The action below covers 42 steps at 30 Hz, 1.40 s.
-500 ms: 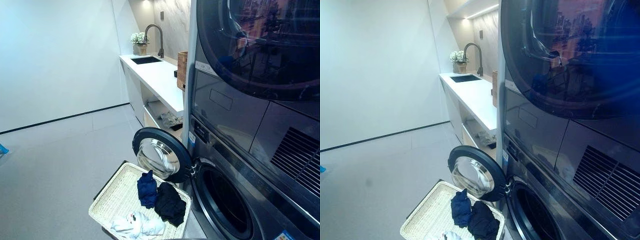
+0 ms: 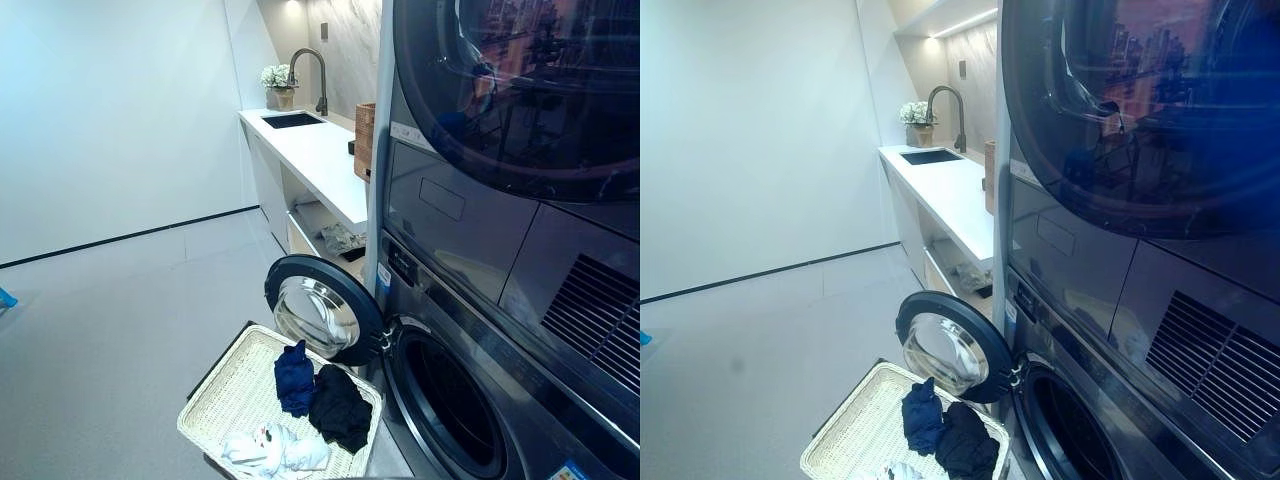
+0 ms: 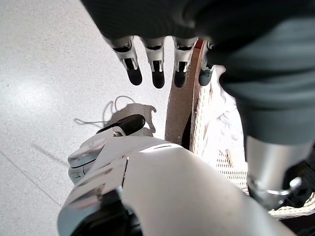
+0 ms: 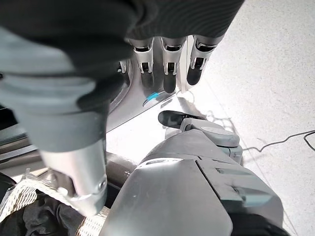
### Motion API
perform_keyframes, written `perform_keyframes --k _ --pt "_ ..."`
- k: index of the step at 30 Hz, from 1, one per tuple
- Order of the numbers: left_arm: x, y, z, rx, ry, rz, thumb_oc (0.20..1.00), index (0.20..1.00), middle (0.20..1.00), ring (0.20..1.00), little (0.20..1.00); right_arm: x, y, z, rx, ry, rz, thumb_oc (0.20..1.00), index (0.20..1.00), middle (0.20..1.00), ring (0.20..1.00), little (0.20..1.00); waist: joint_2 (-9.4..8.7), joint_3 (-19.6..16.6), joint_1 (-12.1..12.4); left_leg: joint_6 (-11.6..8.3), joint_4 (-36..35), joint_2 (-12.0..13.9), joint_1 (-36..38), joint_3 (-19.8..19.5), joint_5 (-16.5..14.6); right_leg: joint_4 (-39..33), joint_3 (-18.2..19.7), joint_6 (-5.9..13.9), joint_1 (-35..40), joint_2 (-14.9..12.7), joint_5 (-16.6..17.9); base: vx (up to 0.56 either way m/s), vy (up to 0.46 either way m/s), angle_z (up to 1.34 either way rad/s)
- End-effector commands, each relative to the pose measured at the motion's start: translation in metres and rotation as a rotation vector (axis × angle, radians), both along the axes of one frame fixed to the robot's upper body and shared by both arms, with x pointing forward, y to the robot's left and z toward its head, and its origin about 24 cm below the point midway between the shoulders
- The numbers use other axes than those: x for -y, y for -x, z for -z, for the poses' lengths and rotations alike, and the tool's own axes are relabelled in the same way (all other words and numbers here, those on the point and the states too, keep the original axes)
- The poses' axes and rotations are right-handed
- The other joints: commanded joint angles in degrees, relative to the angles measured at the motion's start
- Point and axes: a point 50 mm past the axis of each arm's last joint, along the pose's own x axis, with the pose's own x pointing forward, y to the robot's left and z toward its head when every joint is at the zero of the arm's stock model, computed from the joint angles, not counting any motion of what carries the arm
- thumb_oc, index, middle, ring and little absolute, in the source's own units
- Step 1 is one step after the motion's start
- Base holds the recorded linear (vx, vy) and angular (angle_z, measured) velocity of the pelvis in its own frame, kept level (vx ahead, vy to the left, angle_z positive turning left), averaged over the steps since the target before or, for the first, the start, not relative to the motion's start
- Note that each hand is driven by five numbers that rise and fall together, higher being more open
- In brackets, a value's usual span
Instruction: Put the clothes into the washing machine.
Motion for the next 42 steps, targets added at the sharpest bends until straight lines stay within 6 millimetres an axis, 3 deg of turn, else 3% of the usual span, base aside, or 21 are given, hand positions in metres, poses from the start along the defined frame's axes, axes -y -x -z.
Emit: perform_keyframes --k 1,17,21,26,30,35,36,38,40,42 --pt "-0.004 -0.032 -0.006 0.067 -0.022 0.027 1.000 1.000 1.000 1.000 1.000 -0.007 -0.035 -0.003 0.060 -0.009 -0.032 1.000 1.000 1.000 1.000 1.000 -1.69 2.96 0.53 3.73 0.45 -1.64 0.93 -0.22 -2.60 0.58 -0.87 1.43 1.71 -3.69 -1.61 0.00 0.000 0.00" --pt "-0.004 -0.033 -0.006 0.081 -0.014 0.017 1.000 1.000 1.000 1.000 1.000 -0.006 -0.033 -0.003 0.056 -0.010 -0.033 1.000 1.000 1.000 1.000 1.000 -1.56 3.69 0.32 3.74 0.45 -1.55 0.83 -0.09 -2.48 0.58 -0.81 1.39 1.51 -3.68 -1.53 0.01 0.001 0.00" --pt "-0.006 -0.041 -0.010 0.143 -0.016 -0.020 1.000 1.000 1.000 1.000 1.000 -0.002 -0.037 -0.005 0.072 -0.006 -0.021 1.000 1.000 1.000 1.000 1.000 -1.45 4.66 0.24 3.66 0.45 -1.42 0.26 -0.08 -2.25 0.76 -0.63 1.46 0.85 -3.75 -1.45 0.04 0.006 0.00" --pt "-0.006 -0.082 -0.024 0.339 -0.023 -0.083 1.000 1.000 1.000 1.000 1.000 0.007 -0.071 -0.016 0.173 0.021 -0.004 1.000 1.000 1.000 1.000 1.000 -0.75 8.39 0.21 3.69 0.45 -1.02 -3.48 -0.37 -1.12 2.51 -0.08 1.43 -4.29 -4.23 -0.76 -0.06 0.033 -0.03" --pt "-0.002 -0.134 -0.052 0.631 -0.040 -0.147 1.000 1.000 1.000 1.000 1.000 0.013 -0.116 -0.034 0.315 0.040 -0.029 1.000 1.000 1.000 1.000 1.000 -0.17 14.25 0.17 3.84 0.45 -1.29 -9.03 -1.36 0.39 4.26 1.01 0.93 -11.01 -4.07 0.22 -0.18 0.066 -0.02" --pt "-0.001 -0.188 -0.100 0.983 -0.120 -0.176 1.000 1.000 1.000 1.000 1.000 0.015 -0.158 -0.055 0.453 0.062 -0.057 1.000 1.000 1.000 1.000 1.000 -0.01 20.17 0.43 4.31 1.08 -2.15 -16.26 -1.88 1.97 5.17 1.94 0.19 -18.23 -3.59 1.71 -0.17 0.074 -0.03" --pt "0.000 -0.215 -0.134 1.168 -0.202 -0.127 1.000 1.000 1.000 1.000 1.000 0.019 -0.174 -0.066 0.512 0.085 -0.044 1.000 1.000 1.000 1.000 1.000 0.16 23.22 0.55 4.62 2.07 -2.85 -19.90 -2.45 2.37 6.37 2.42 0.04 -22.05 -3.74 2.15 -0.19 0.081 -0.04" --pt "-0.001 -0.225 -0.148 1.234 -0.237 -0.109 1.000 1.000 1.000 1.000 1.000 0.021 -0.179 -0.071 0.532 0.092 -0.037 1.000 1.000 1.000 1.000 1.000 0.14 24.25 0.63 4.75 3.07 -3.20 -21.56 -2.89 2.32 7.20 2.52 0.05 -23.62 -3.95 2.22 -0.14 0.045 -0.01" --pt "-0.003 -0.249 -0.185 1.397 -0.350 -0.073 1.000 1.000 1.000 1.000 1.000 0.026 -0.198 -0.086 0.603 0.102 -0.017 1.000 1.000 1.000 1.000 1.000 -0.47 27.35 0.87 5.01 7.75 -4.17 -27.40 -4.54 1.99 10.70 2.79 0.19 -29.01 -4.47 2.33 -0.16 0.000 0.02" --pt "-0.004 -0.256 -0.198 1.448 -0.402 -0.046 1.000 1.000 1.000 1.000 1.000 0.027 -0.207 -0.093 0.631 0.100 -0.014 1.000 1.000 1.000 1.000 1.000 -0.96 28.30 0.87 5.01 9.63 -4.39 -29.71 -5.09 1.84 12.02 2.99 0.21 -30.99 -4.49 2.30 -0.11 -0.026 0.03"
